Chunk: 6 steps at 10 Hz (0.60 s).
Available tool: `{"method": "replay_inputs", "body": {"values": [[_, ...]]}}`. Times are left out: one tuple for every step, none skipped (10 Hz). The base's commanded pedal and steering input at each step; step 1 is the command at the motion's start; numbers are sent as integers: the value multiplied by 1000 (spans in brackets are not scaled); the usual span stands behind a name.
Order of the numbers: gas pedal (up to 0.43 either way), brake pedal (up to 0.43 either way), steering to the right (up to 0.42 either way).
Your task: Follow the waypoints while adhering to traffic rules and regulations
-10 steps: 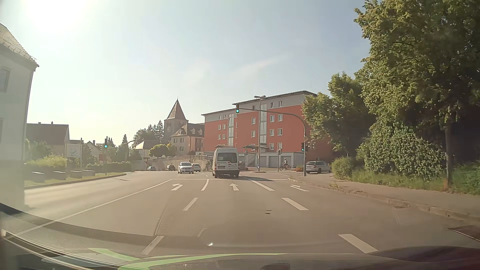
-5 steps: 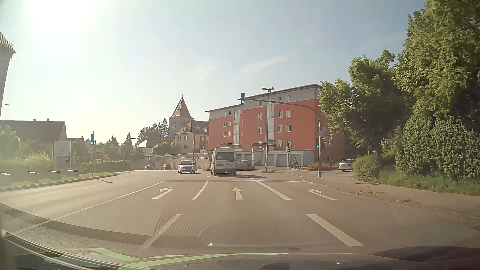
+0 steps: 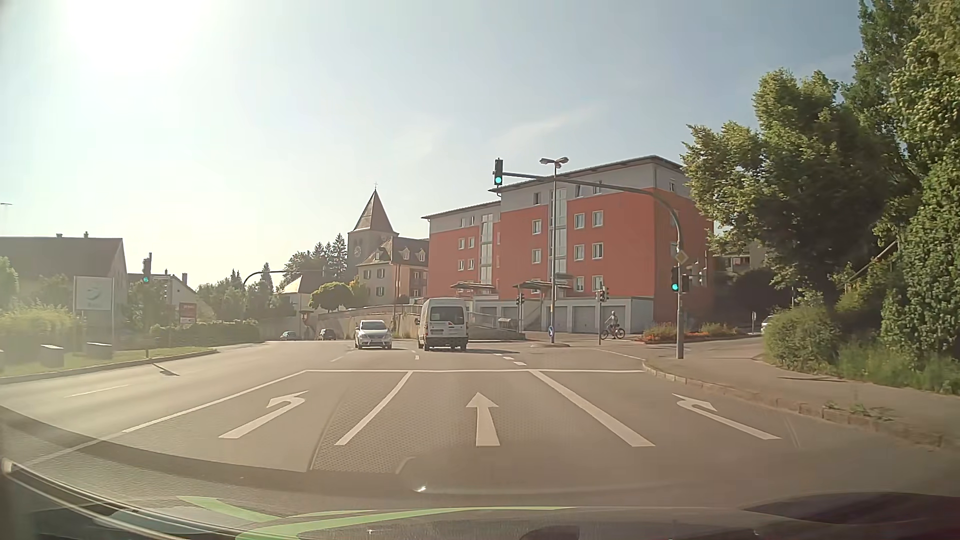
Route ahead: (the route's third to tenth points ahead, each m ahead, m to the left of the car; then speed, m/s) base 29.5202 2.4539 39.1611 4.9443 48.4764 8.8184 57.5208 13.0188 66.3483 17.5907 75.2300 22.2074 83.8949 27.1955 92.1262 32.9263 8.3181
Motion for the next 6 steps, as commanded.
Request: {"method": "replay_inputs", "body": {"values": [[189, 0, -28], [177, 0, -28], [177, 0, -26], [130, 0, -25], [130, 0, -23], [130, 0, -21]]}}
